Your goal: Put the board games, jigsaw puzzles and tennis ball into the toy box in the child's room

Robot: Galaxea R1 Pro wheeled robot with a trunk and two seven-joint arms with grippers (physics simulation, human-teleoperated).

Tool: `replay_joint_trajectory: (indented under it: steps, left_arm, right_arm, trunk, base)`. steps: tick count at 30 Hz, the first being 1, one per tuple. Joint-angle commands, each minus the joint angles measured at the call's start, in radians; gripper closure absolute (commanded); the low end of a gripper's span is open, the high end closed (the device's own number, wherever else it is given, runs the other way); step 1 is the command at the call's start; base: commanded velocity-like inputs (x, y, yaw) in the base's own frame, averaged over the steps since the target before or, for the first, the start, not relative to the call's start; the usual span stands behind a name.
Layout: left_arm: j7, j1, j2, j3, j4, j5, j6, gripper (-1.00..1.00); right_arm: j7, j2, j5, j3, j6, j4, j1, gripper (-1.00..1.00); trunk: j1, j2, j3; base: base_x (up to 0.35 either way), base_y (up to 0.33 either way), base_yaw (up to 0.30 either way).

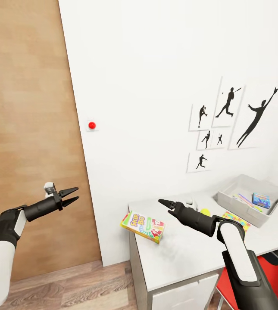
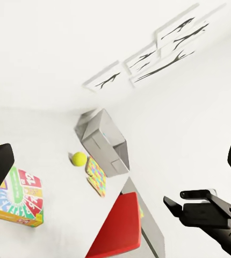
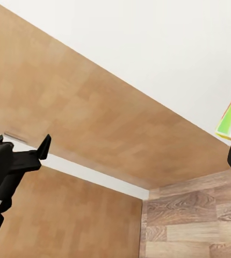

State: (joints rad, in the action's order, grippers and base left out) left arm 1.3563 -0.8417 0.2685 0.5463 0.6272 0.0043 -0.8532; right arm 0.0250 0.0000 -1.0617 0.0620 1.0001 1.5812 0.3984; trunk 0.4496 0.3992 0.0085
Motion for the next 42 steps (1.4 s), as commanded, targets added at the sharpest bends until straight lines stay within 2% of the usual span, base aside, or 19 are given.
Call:
replay_joint_trajectory:
  steps: [1, 22, 29, 38, 42]
  left_arm:
    - [0.003, 0.000, 0.000, 0.001, 0.000, 0.000, -0.010, -1.00]
    - [0.002, 0.000, -0.003, 0.001, -0.002, 0.002, -0.016, -1.00]
    - [-0.002, 0.000, -0.004, 0.001, -0.003, 0.000, -0.021, -1.00]
    - [-0.001, 0.000, 0.000, 0.003, -0.003, 0.000, -0.026, -1.00]
    - [0.000, 0.000, 0.005, 0.008, -0.005, 0.003, -0.027, -1.00]
  right_arm:
    - [0.002, 0.000, -0.004, 0.001, 0.002, 0.000, 0.000, -1.00]
    - [0.001, 0.000, -0.005, 0.001, -0.008, 0.000, 0.000, -1.00]
    - [0.002, 0.000, -0.004, -0.001, -0.009, 0.000, 0.000, -1.00]
    - [0.001, -0.002, -0.003, -0.032, -0.046, -0.001, 0.000, -1.00]
    - [0.002, 0.000, 0.026, -0.053, -0.050, -0.001, 0.000, -1.00]
  trunk:
    - [0.000, 0.001, 0.000]
    - [0.000, 0.001, 0.013]
    - [0.027, 0.050, -0.007]
    - [0.062, 0.113, -0.035]
    - [0.077, 0.141, -0.048]
  base:
    - [0.000, 0.000, 0.000]
    - [0.000, 0.000, -0.209]
    - [0.000, 0.000, -0.064]
    - [0.000, 0.000, -0.003]
    - [0.000, 0.000, 0.000]
